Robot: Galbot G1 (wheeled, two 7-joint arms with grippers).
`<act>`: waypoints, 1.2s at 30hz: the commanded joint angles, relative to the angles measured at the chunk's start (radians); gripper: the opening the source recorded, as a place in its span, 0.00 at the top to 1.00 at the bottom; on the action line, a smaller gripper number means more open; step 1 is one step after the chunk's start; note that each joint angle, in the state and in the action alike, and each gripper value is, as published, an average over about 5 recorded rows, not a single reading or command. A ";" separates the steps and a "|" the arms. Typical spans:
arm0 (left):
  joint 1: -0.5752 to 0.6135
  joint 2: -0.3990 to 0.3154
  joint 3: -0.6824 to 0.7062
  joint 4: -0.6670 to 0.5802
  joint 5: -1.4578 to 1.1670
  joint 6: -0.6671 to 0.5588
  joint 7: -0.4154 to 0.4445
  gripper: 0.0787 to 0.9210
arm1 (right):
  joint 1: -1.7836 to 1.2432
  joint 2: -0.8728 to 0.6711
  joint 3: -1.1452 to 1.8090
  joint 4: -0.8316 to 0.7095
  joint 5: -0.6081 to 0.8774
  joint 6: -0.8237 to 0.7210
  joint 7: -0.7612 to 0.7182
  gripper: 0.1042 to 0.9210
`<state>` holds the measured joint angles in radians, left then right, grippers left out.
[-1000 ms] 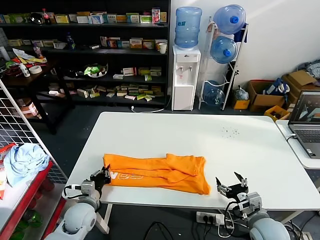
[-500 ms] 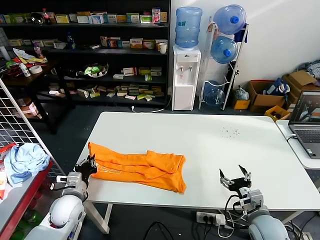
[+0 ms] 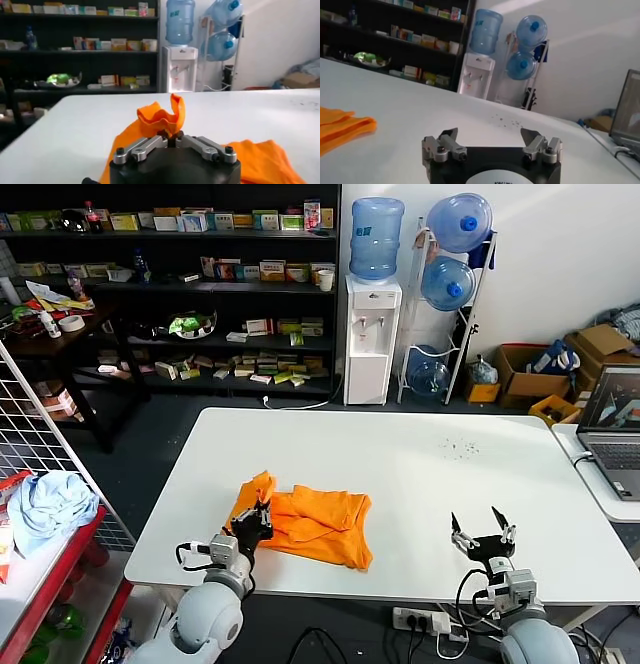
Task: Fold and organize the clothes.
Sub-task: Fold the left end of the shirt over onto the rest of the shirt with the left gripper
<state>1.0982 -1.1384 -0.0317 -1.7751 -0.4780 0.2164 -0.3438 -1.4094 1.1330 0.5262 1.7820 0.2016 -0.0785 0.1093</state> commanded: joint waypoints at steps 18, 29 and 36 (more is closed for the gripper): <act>-0.124 -0.258 0.292 0.127 -0.058 -0.058 -0.032 0.77 | 0.022 0.007 -0.006 -0.042 -0.010 0.025 0.012 0.12; -0.072 -0.122 0.185 0.005 -0.139 -0.118 -0.024 0.40 | 0.027 0.002 -0.017 -0.041 -0.010 0.019 0.010 0.12; -0.028 0.038 0.077 0.030 -0.139 -0.103 0.011 0.17 | 0.020 -0.006 -0.023 -0.046 -0.009 0.024 0.005 0.12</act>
<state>1.0361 -1.2614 0.1484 -1.7266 -0.5889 0.1285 -0.3562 -1.3895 1.1284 0.5061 1.7383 0.1917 -0.0576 0.1167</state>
